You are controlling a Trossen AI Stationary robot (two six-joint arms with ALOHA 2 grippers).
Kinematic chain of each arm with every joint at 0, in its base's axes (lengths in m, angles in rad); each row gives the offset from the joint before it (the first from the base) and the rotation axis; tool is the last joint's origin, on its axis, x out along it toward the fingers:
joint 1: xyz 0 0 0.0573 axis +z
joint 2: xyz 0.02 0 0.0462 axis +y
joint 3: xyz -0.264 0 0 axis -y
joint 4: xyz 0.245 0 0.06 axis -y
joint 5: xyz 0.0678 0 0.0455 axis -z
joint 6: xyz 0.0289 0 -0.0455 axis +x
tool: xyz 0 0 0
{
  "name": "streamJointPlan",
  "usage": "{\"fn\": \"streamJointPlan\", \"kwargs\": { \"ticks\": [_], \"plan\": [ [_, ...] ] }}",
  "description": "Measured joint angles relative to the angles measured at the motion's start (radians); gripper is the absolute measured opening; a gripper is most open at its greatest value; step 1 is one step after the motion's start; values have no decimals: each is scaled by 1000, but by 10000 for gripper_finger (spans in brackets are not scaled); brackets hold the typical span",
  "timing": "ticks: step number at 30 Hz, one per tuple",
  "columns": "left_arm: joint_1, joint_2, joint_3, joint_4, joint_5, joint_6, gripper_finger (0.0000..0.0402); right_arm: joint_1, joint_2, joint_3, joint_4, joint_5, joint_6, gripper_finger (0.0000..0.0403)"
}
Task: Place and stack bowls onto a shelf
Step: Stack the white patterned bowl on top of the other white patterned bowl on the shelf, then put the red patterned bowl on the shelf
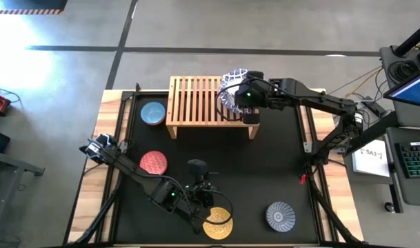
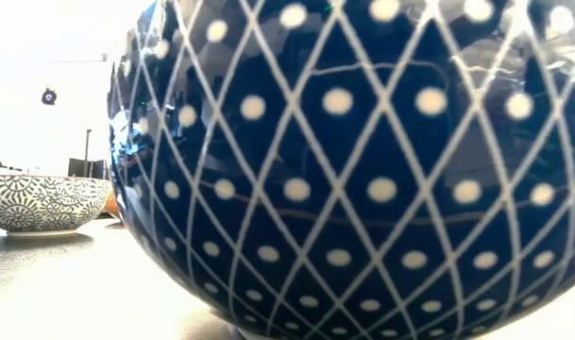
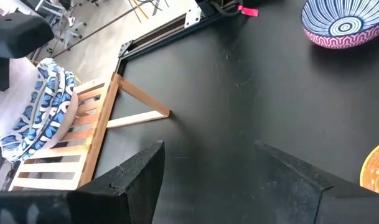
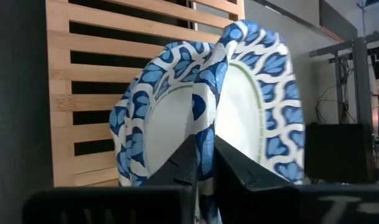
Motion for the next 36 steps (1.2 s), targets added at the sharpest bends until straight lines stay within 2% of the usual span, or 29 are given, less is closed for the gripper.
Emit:
{"fn": "streamJointPlan", "kwargs": {
  "ticks": [8, 12, 17, 24, 30, 36],
  "plan": [
    [0, 0, 0, -4, 0, -4, 225, -2, 0, 0, 0, 0, 1, 112],
    [0, 0, 0, -13, 2, -13, 225, 18, -1, 12, -17, -3, 72, 141],
    [0, 0, 0, -32, 3, -35, 225, 53, -3, 51, -93, -120, 223, 162],
    [0, 0, 0, -54, 8, -95, 225, 133, -3, 72, -155, -174, 398, 166],
    [0, 0, 0, -120, 95, -226, 225, 233, -2, 50, -170, -353, 605, 150],
    [-4, 0, 0, -168, 155, -305, 225, 367, -2, -9, -291, -369, 813, 141]
  ]
}}
